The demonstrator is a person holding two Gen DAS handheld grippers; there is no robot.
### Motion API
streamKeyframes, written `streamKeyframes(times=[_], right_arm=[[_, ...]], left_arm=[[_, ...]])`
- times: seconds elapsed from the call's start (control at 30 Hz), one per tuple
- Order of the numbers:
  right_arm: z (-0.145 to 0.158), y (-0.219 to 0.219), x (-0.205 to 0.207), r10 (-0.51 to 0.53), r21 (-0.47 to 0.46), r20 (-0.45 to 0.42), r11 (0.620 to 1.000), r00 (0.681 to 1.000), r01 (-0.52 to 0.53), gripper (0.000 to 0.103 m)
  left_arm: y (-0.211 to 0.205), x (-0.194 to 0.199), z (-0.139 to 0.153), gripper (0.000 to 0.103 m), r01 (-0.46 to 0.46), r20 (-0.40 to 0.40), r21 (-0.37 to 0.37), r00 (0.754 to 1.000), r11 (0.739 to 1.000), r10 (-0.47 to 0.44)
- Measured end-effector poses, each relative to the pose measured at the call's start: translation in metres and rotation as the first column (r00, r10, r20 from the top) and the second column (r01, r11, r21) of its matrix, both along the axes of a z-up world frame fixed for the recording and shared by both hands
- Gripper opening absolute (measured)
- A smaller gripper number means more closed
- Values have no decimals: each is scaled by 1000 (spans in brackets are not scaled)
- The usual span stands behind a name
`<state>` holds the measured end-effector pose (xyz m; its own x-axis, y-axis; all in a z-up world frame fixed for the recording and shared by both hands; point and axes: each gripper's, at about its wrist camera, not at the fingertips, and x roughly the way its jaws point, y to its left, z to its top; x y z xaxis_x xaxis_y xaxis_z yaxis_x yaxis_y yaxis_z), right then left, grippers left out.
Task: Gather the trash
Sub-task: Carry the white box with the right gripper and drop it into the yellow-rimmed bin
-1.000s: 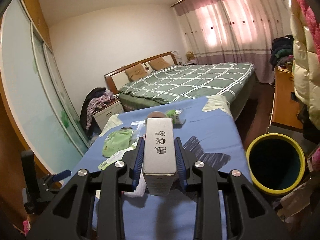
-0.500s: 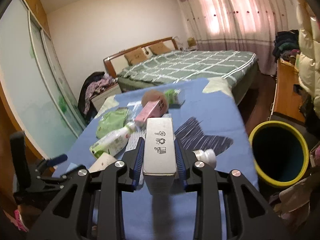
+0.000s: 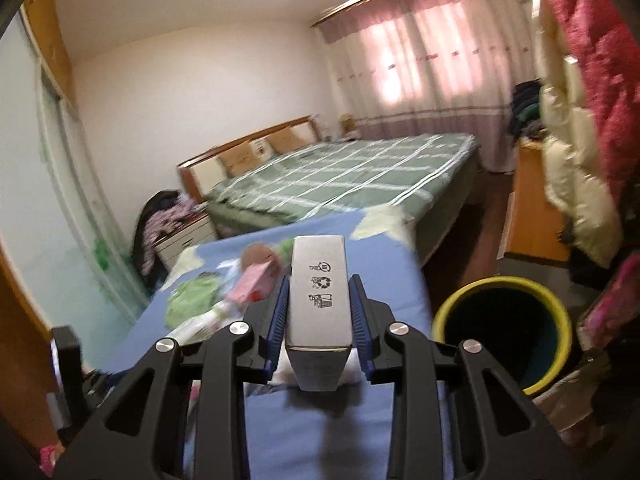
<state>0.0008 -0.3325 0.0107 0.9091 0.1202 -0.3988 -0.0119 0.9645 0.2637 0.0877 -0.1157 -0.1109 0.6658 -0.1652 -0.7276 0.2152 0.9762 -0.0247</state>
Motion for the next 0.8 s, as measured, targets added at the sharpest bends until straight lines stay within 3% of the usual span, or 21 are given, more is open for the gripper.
streamKeyframes(times=[0.2, 0.33, 0.57, 0.67, 0.8], right_arm=[[-11, -55, 14, -235, -53, -23, 971, 972, 233, 29], [-45, -92, 40, -346, -81, -108, 937, 932, 339, 29], [-100, -126, 86, -447, -156, -231, 894, 864, 421, 30], [-109, -131, 90, -454, -155, -241, 891, 858, 428, 46], [-111, -128, 86, -452, -158, -232, 891, 861, 425, 48]], left_arm=[[-6, 8, -7, 99, 5, -23, 20, 1000, 1000, -4], [-10, 15, -12, 99, 3, -42, 35, 999, 999, -1], [-16, 24, -21, 99, -3, -68, 67, 998, 998, 7], [-17, 28, -25, 99, -9, -77, 79, 997, 997, 15], [-17, 31, -28, 99, -10, -91, 89, 996, 996, 18]])
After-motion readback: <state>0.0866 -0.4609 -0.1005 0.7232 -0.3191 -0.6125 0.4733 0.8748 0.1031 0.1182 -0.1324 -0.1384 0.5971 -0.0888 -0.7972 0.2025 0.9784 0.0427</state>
